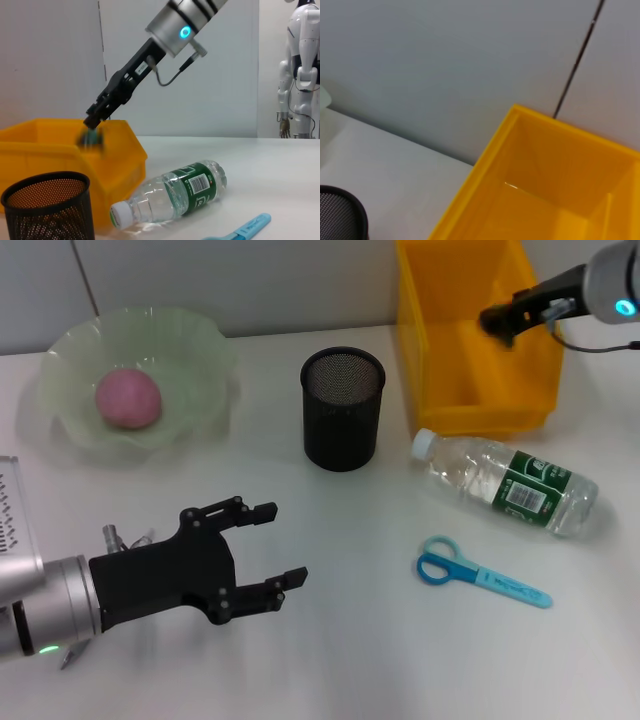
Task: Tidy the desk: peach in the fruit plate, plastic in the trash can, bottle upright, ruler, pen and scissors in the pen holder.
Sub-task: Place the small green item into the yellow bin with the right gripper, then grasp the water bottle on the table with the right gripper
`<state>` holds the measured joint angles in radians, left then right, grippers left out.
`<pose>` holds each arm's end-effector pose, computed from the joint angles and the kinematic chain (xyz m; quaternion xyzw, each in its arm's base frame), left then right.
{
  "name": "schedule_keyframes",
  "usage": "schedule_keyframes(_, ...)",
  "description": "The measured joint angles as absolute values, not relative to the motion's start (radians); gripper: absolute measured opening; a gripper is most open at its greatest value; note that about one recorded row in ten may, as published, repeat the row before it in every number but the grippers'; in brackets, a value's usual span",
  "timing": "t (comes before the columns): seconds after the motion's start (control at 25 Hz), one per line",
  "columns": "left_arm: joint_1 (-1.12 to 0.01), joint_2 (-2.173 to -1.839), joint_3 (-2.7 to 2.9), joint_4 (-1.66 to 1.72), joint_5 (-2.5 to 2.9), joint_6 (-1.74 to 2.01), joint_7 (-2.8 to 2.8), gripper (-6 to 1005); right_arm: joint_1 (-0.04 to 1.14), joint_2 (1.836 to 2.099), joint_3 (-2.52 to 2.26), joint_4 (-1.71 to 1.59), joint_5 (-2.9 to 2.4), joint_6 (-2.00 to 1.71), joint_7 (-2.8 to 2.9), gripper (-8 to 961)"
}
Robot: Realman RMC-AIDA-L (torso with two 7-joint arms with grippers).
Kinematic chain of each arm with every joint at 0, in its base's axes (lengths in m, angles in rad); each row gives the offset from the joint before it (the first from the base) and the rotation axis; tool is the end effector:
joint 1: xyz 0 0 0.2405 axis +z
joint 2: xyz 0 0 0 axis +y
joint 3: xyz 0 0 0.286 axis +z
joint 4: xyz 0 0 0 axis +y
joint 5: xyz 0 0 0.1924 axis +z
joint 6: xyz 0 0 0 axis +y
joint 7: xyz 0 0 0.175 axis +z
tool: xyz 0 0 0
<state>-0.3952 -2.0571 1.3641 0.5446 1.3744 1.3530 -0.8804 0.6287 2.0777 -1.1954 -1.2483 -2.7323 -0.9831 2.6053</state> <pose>-0.2533 0.2997 -0.0953 -0.9526 -0.0442 -0.2634 0.1455 0.2294 0.4601 0.0229 -0.8377 0.3254 -0.0266 0.4378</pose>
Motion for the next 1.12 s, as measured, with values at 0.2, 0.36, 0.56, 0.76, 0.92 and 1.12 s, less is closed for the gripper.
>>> schedule_keyframes(0.2, -0.397, -2.057, 1.365, 0.545, 1.374, 1.353, -0.880, 783, 0.673, 2.077, -1.186, -1.161, -2.734, -0.953, 2.594, 480)
schedule_keyframes(0.36, -0.397, -2.057, 1.364, 0.545, 1.374, 1.353, -0.880, 783, 0.667, 2.077, -1.186, -1.193, -2.732, -0.967, 2.594, 594)
schedule_keyframes(0.56, -0.397, -2.057, 1.364, 0.545, 1.374, 1.353, -0.881, 783, 0.583, 2.081, -1.233, -1.373, -2.650, -1.034, 2.589, 705)
schedule_keyframes(0.76, -0.396, -2.054, 1.351, 0.545, 1.374, 1.353, -0.882, 783, 0.436, 2.083, -1.254, -1.559, -2.357, -1.069, 2.443, 759)
schedule_keyframes(0.92, -0.391, -2.054, 1.324, 0.545, 1.374, 1.355, -0.882, 783, 0.285, 2.085, -1.260, -1.626, -2.026, -1.076, 2.196, 759)
schedule_keyframes(1.12, -0.385, -2.049, 1.310, 0.546, 1.374, 1.361, -0.882, 783, 0.130, 2.083, -1.248, -1.527, -1.682, -1.110, 1.870, 759)
